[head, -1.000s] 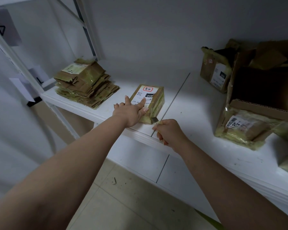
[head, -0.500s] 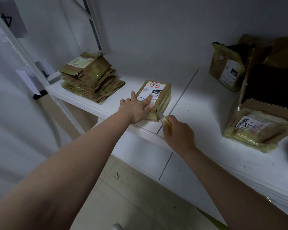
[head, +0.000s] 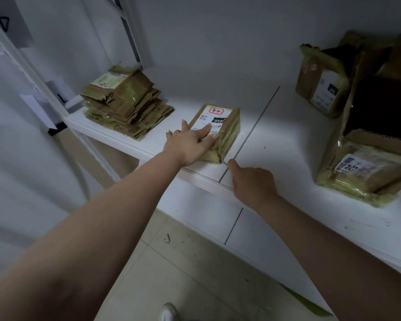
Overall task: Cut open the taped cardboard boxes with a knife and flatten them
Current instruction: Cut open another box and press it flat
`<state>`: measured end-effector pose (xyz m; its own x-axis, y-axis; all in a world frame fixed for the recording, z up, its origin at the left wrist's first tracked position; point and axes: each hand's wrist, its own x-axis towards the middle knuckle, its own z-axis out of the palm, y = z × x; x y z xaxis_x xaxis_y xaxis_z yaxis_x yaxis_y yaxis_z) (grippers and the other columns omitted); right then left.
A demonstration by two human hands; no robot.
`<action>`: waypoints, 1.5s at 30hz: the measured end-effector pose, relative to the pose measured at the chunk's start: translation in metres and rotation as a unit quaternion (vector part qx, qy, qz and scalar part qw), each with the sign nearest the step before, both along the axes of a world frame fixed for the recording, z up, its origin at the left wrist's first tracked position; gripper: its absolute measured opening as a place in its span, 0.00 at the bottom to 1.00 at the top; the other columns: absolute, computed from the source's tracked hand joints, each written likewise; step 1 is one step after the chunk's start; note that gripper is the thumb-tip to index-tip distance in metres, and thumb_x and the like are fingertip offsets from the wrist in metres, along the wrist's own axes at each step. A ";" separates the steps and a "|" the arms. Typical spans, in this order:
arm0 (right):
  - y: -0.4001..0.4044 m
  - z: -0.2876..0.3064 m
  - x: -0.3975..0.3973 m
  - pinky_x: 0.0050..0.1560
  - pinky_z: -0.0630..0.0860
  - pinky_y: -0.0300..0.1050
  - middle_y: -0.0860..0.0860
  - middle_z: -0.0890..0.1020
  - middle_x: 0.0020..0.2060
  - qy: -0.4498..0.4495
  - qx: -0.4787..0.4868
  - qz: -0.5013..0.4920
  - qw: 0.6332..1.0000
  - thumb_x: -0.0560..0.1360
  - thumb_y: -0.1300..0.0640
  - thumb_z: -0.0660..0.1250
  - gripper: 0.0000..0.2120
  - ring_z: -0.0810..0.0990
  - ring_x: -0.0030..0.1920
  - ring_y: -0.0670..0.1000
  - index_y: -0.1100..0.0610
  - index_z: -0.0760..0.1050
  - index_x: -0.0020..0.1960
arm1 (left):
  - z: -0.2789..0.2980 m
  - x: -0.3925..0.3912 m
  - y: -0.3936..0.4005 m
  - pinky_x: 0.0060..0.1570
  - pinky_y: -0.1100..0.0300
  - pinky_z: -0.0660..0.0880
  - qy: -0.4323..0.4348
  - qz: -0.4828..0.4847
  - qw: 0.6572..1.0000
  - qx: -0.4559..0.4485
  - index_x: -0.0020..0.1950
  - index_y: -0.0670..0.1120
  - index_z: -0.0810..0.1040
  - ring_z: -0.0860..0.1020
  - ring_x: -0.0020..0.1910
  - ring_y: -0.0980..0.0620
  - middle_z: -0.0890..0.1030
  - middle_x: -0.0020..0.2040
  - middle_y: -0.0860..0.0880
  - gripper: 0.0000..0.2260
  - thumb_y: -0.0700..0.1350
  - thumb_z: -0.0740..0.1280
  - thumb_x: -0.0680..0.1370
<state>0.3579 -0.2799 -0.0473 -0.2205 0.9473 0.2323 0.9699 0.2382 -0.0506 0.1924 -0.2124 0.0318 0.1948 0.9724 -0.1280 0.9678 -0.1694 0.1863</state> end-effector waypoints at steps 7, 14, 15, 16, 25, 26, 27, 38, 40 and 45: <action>-0.006 -0.001 0.005 0.34 0.67 0.46 0.57 0.82 0.38 0.086 0.027 0.001 0.996 0.81 0.55 0.52 0.12 0.80 0.37 0.62 0.58 0.67 0.60 | 0.003 0.016 -0.001 0.70 0.36 0.50 -0.015 0.038 0.999 0.029 0.74 0.59 0.65 0.61 0.73 0.36 0.62 0.74 0.35 0.30 0.67 0.61 0.74; -0.003 0.000 0.014 0.33 0.64 0.44 0.58 0.81 0.35 0.218 0.074 -0.107 0.967 0.82 0.55 0.52 0.12 0.79 0.35 0.62 0.61 0.69 0.56 | 0.026 -0.020 0.011 0.70 0.44 0.61 -0.040 -0.038 0.997 -0.045 0.70 0.53 0.73 0.69 0.67 0.41 0.71 0.68 0.44 0.34 0.58 0.61 0.63; -0.002 0.000 0.016 0.33 0.63 0.44 0.57 0.81 0.36 0.216 0.070 -0.135 0.965 0.82 0.54 0.52 0.12 0.79 0.36 0.61 0.59 0.69 0.57 | 0.024 -0.025 0.013 0.70 0.45 0.62 -0.059 -0.041 0.996 -0.054 0.69 0.53 0.74 0.71 0.65 0.42 0.72 0.67 0.45 0.34 0.58 0.62 0.62; 0.000 0.001 0.018 0.33 0.62 0.44 0.56 0.81 0.37 0.214 0.063 -0.154 0.963 0.82 0.53 0.51 0.12 0.78 0.36 0.60 0.58 0.69 0.57 | 0.021 -0.029 0.015 0.69 0.45 0.63 -0.078 -0.042 0.995 -0.056 0.68 0.53 0.75 0.73 0.64 0.43 0.73 0.66 0.47 0.34 0.58 0.63 0.62; 0.029 0.009 0.029 0.39 0.64 0.45 0.54 0.79 0.41 0.220 -0.009 -0.166 0.961 0.82 0.49 0.49 0.13 0.75 0.40 0.57 0.52 0.68 0.57 | 0.018 -0.031 0.019 0.75 0.55 0.52 -0.129 -0.021 0.990 -0.061 0.70 0.52 0.74 0.57 0.76 0.48 0.62 0.76 0.43 0.29 0.52 0.69 0.68; 0.031 0.010 0.030 0.40 0.66 0.45 0.54 0.79 0.43 0.226 -0.013 -0.159 0.961 0.82 0.49 0.49 0.13 0.76 0.43 0.59 0.52 0.69 0.57 | 0.018 -0.031 0.020 0.76 0.52 0.50 -0.120 -0.025 0.991 -0.059 0.69 0.53 0.74 0.57 0.76 0.47 0.63 0.76 0.43 0.31 0.54 0.67 0.66; 0.033 0.009 0.030 0.41 0.66 0.46 0.54 0.79 0.43 0.232 -0.017 -0.153 0.961 0.82 0.49 0.49 0.13 0.77 0.45 0.60 0.52 0.69 0.57 | 0.018 -0.031 0.020 0.76 0.51 0.49 -0.111 -0.027 0.992 -0.057 0.69 0.53 0.74 0.57 0.76 0.47 0.64 0.75 0.43 0.32 0.55 0.64 0.64; 0.042 0.003 0.035 0.39 0.65 0.44 0.54 0.80 0.40 0.077 -0.018 -0.092 0.993 0.81 0.50 0.52 0.09 0.79 0.43 0.60 0.51 0.69 0.53 | 0.015 -0.033 0.030 0.74 0.57 0.50 -0.157 -0.020 0.986 -0.059 0.66 0.52 0.77 0.60 0.75 0.47 0.71 0.70 0.48 0.32 0.54 0.63 0.62; 0.041 0.004 0.035 0.39 0.65 0.44 0.54 0.80 0.41 0.062 -0.020 -0.093 0.994 0.81 0.50 0.51 0.10 0.79 0.44 0.60 0.52 0.70 0.54 | 0.016 -0.035 0.028 0.69 0.63 0.52 -0.156 -0.024 0.986 -0.061 0.67 0.52 0.77 0.60 0.75 0.48 0.68 0.74 0.46 0.32 0.54 0.63 0.62; 0.032 -0.004 0.038 0.27 0.54 0.39 0.51 0.72 0.27 0.107 0.086 -0.079 0.987 0.81 0.53 0.55 0.10 0.71 0.26 0.55 0.57 0.72 0.48 | 0.015 -0.040 0.027 0.75 0.53 0.49 -0.122 -0.050 0.990 -0.056 0.71 0.54 0.72 0.52 0.78 0.48 0.60 0.77 0.44 0.33 0.57 0.64 0.65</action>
<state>0.3959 -0.2480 -0.0513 -0.0012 0.9084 0.4180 0.9670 0.1075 -0.2309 0.1525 -0.1857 0.0468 0.3283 0.9288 -0.1716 0.8713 -0.2277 0.4348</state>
